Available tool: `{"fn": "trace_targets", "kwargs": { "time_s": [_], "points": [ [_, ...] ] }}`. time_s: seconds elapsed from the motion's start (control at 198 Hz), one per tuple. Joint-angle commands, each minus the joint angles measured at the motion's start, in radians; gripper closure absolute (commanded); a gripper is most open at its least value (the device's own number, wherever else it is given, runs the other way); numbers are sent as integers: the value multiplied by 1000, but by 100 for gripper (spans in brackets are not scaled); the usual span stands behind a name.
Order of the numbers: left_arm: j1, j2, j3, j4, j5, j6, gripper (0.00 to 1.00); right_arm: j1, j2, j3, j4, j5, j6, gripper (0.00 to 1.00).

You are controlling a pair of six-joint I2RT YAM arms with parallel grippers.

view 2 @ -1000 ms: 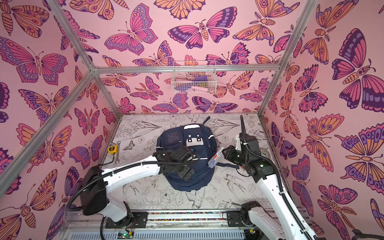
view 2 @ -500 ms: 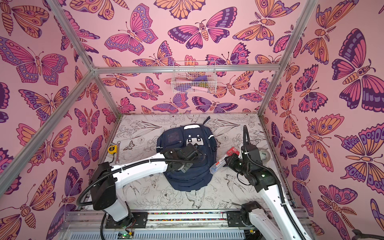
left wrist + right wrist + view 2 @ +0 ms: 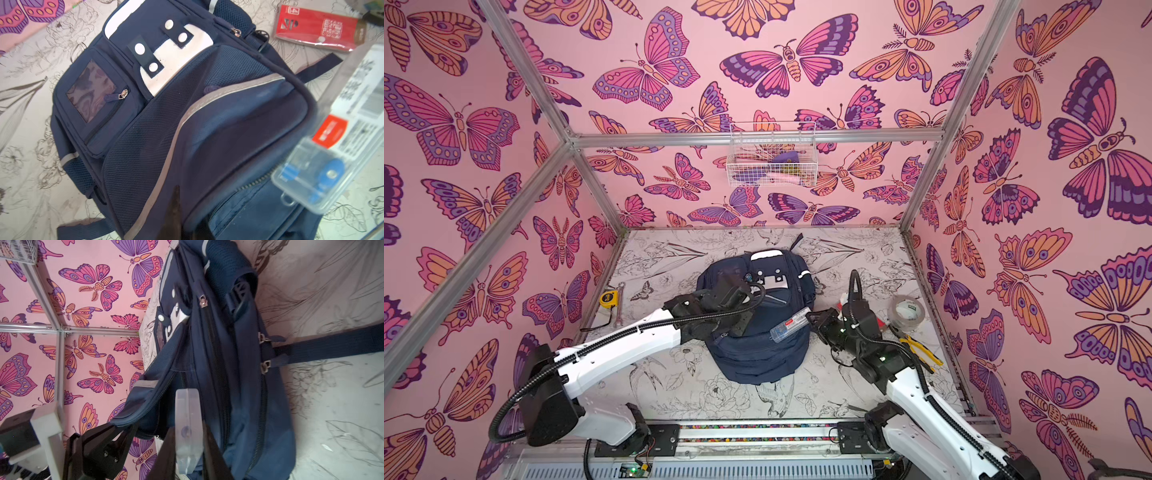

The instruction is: Pack the student bag

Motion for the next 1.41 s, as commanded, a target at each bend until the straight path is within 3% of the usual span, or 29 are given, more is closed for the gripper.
{"fn": "trace_targets", "kwargs": {
  "time_s": [0.0, 0.157, 0.4, 0.465, 0.546, 0.597, 0.738, 0.91, 0.976, 1.037, 1.168, 1.249, 1.406],
  "points": [
    [15, -28, -2, 102, 81, -63, 100, 58, 25, 35, 118, 117, 62, 100],
    [27, -20, 3, 128, 160, -94, 100, 163, 112, 11, 230, 234, 126, 100],
    [50, -26, -12, 144, 218, -121, 100, 208, 347, 78, 391, 274, 173, 100],
    [55, -31, -18, 148, 223, -122, 100, 231, 411, 130, 385, 257, 157, 88],
    [59, -32, -25, 151, 229, -121, 100, 261, 476, 191, 360, 226, 131, 53],
    [64, -32, -28, 152, 238, -116, 100, 267, 508, 221, 333, 196, 128, 40],
    [75, -36, -35, 145, 240, -116, 100, 265, 445, 218, 199, 233, 109, 26],
    [77, -41, -37, 132, 238, -113, 100, 243, 283, 362, -352, 406, -133, 22],
    [76, -38, -35, 124, 238, -110, 100, 207, 250, 420, -542, 463, -269, 19],
    [76, -37, -34, 113, 240, -107, 100, 110, 247, 447, -676, 473, -382, 18],
    [76, -32, -25, 90, 244, -112, 100, -235, 350, 447, -755, 254, -614, 21],
    [76, -17, -6, 67, 261, -112, 100, -333, 440, 464, -767, 298, -671, 21],
    [79, 5, 30, 4, 268, -106, 100, -426, 619, 497, -734, 353, -720, 23]
  ]
}}
